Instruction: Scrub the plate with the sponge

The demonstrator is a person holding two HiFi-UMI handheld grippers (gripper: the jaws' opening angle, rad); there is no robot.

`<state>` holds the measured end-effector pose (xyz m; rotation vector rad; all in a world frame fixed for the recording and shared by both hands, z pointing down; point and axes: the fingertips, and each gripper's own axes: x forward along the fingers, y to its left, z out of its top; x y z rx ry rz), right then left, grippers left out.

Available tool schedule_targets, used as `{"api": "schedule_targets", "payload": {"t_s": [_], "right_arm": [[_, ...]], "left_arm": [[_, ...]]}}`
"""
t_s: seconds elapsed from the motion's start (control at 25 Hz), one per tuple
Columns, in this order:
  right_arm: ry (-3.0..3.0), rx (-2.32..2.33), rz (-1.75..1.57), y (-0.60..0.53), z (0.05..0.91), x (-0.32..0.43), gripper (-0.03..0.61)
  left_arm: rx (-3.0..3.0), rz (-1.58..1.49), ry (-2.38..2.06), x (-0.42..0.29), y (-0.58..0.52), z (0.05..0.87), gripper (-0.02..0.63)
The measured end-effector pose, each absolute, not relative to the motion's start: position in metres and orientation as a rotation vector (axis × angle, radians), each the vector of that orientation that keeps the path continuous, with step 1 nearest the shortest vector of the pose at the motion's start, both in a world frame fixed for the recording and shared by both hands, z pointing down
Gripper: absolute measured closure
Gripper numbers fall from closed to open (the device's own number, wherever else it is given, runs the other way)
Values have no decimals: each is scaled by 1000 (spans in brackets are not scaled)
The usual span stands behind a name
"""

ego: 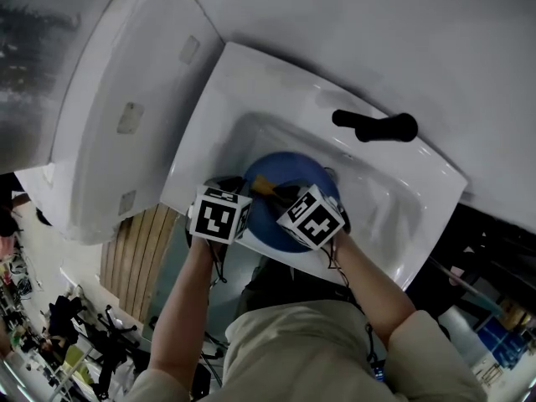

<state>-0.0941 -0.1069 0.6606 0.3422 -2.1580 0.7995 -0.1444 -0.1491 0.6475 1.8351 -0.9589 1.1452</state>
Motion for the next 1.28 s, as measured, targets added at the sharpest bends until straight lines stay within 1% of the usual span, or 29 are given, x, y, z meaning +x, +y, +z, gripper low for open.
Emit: {"api": "schedule_targets", "payload": {"t_s": [0.08,0.28,0.44,0.56,0.72,1.04,1.16,1.28], "right_arm": [[-2098,404,729,-124,680,-80,515],[-1878,457,550,-145,718,-13,515],[-1824,414,560,-123,711,15,514],[-1812,347,633,-96,694,26,514],[-1858,244,707,-60,666,16,514],[-2112,160,818,-42,625,-63,512],[-2183,189,873,-49,607,-81,512],[-2187,325,960,-66,596,-80,514]], "left_arm": [[1834,1160,-952,-144,-148,649,569],[1840,1185,-948,-142,-148,646,569],[1844,1182,-949,-141,-148,646,568],[1837,1142,-961,-143,-150,646,571],[1833,1148,-973,-145,-151,647,571],[1847,1069,-959,-143,-152,645,560],[1864,1027,-982,-148,-151,640,550],[1897,957,-1020,-154,-150,628,534]]}}
